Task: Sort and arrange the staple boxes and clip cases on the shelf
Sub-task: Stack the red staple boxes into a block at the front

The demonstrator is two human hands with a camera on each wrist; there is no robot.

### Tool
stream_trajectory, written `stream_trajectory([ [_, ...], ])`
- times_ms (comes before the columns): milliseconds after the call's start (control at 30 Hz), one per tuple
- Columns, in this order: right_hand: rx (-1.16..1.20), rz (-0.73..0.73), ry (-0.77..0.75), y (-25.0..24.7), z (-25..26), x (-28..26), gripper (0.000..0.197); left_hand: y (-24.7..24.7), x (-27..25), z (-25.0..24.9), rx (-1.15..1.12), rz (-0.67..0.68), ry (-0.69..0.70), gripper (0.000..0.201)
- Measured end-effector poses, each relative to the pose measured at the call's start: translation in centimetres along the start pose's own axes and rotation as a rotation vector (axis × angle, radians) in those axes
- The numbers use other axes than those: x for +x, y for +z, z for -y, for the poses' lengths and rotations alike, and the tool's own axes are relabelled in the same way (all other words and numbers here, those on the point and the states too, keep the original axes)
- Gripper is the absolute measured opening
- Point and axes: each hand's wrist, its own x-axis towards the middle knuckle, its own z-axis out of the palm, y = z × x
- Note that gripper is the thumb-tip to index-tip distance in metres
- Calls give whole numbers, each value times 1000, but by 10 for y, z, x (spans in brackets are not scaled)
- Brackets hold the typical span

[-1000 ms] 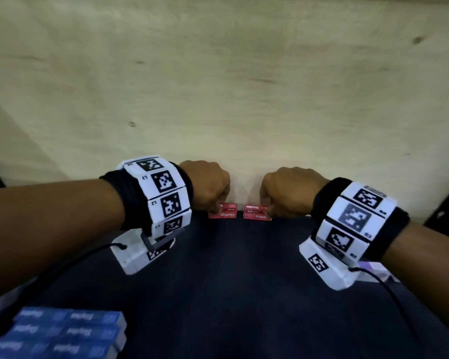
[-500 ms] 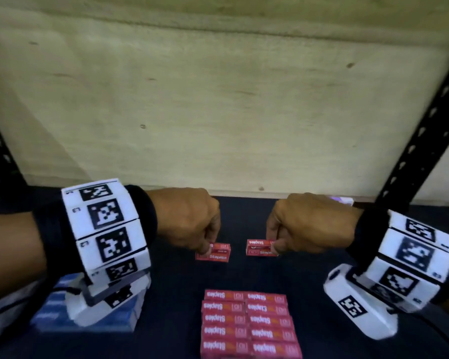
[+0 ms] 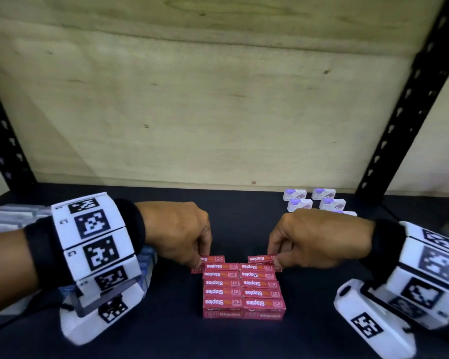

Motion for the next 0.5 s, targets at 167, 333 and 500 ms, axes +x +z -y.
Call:
stream_trajectory([
  [167,75,36,-8,0,-2,3,18,0,1,2,-94,30,-18,18],
  [333,91,38,-38,1,2,9,16,0,10,-3,-149,29,-1,15],
  [500,60,36,-50,-1,8,11,16,-3,13,-13,-109,2,19,14],
])
